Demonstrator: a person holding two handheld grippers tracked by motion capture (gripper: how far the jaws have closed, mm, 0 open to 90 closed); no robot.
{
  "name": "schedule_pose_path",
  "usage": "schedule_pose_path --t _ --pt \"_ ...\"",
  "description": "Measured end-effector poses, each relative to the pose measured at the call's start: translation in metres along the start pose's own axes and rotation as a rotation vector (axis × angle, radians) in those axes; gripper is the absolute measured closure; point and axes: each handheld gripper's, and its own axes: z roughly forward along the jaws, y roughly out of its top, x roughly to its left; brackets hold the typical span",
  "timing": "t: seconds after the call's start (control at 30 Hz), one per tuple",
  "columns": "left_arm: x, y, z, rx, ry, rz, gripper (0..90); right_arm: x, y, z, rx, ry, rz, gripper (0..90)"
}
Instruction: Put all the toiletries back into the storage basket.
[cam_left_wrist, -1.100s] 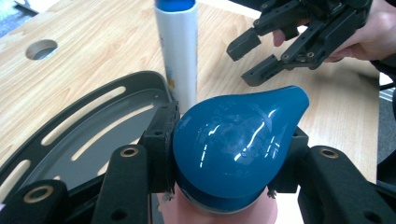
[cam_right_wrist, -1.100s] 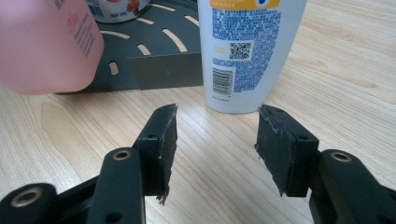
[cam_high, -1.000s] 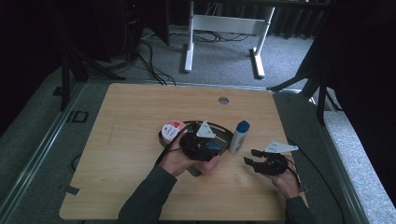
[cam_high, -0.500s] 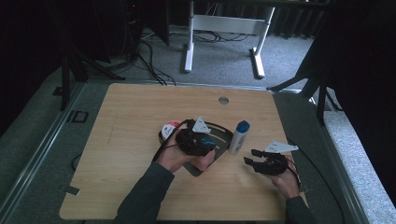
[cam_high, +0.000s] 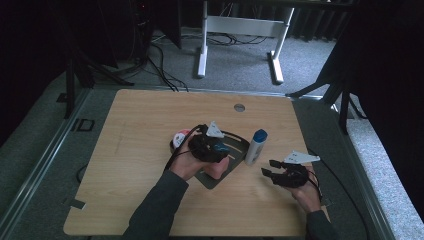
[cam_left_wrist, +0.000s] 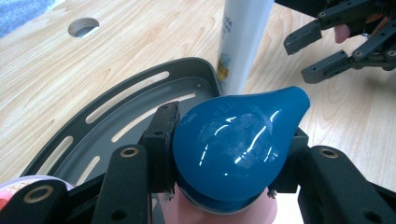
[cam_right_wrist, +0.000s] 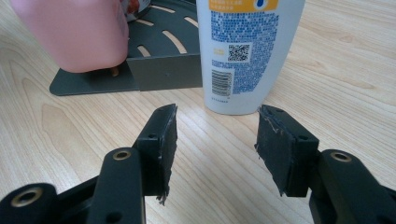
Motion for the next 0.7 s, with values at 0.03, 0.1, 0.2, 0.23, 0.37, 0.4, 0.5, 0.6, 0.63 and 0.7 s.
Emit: schedule_pose_path --t 0.03,0.1,0.2,0.23,0.37,0.4,0.5,0.6,0.63,0.7 --pt "0.001 0.000 0.001 0.001 0.002 0.001 53.2 0.000 0.000 0.000 0.000 0.000 0.000 47.4" --pt "0.002 0.001 0.002 0.001 0.005 -0.002 53.2 0.000 0.000 0.000 -0.001 0.000 -0.001 47.5" --pt "0.005 0.001 0.004 -0.004 0.013 -0.009 53.3 0.000 0.000 0.000 0.000 -0.001 -0.002 47.5" --pt "0.006 0.001 0.005 -0.003 0.013 -0.011 53.2 0.000 0.000 0.000 0.001 -0.001 -0.001 47.5" --pt "0.009 0.001 0.008 0.000 0.021 -0.016 53.2 0.000 0.000 -0.001 -0.002 -0.001 0.002 47.5" --pt "0.009 0.001 0.009 0.002 0.022 -0.018 53.2 0.000 0.000 -0.001 -0.002 -0.001 0.002 47.5" --pt "0.012 0.001 0.011 0.002 0.028 -0.024 53.2 0.000 0.000 0.000 -0.003 0.000 0.002 47.5" --pt "0.013 0.002 0.013 0.005 0.033 -0.027 53.3 0.000 0.000 -0.001 -0.003 0.000 0.002 47.5" --pt "0.014 0.002 0.014 0.007 0.035 -0.027 53.3 0.000 0.000 -0.001 -0.004 0.000 0.002 47.5" --pt "0.014 0.003 0.015 0.009 0.038 -0.027 53.3 0.000 0.000 -0.001 -0.005 -0.001 0.001 47.5"
